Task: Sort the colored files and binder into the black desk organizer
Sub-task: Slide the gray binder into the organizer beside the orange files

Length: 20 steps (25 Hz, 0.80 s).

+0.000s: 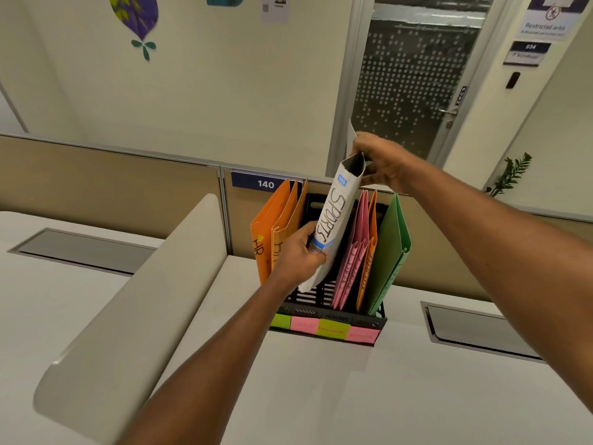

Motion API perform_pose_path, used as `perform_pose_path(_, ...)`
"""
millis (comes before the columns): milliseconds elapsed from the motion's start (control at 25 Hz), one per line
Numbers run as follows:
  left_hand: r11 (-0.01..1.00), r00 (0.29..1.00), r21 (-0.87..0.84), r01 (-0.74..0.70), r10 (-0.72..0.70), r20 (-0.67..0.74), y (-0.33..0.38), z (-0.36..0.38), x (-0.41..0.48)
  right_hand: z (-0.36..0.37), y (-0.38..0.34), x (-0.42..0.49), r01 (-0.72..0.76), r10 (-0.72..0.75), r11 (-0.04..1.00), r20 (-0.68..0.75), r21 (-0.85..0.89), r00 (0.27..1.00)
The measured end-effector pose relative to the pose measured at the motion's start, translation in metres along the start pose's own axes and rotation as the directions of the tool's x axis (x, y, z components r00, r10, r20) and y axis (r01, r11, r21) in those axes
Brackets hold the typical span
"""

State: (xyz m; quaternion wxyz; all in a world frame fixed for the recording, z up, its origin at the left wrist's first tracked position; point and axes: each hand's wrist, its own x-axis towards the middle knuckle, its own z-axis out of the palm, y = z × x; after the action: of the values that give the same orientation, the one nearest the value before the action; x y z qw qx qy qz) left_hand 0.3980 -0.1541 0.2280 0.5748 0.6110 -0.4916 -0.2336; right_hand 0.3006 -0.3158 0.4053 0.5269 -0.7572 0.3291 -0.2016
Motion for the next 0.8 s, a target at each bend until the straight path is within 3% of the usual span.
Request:
perform_pose_path(240, 0.998, 0.998, -0.023, 0.055, -0.056, -0.033, -0.019, 0.004, -0.006, 0.018, 0.0, 0.006, 0.019, -0.003, 0.989, 0.106, -0.144, 0.994)
perform_pose_path(800, 0.999, 0.994, -0.032, 0.042, -0.045, -0.103, 0.0, -0.036, -0.054, 0.052, -0.048, -0.047, 0.14, -0.111, 0.933, 0.105, -0.332, 0.988)
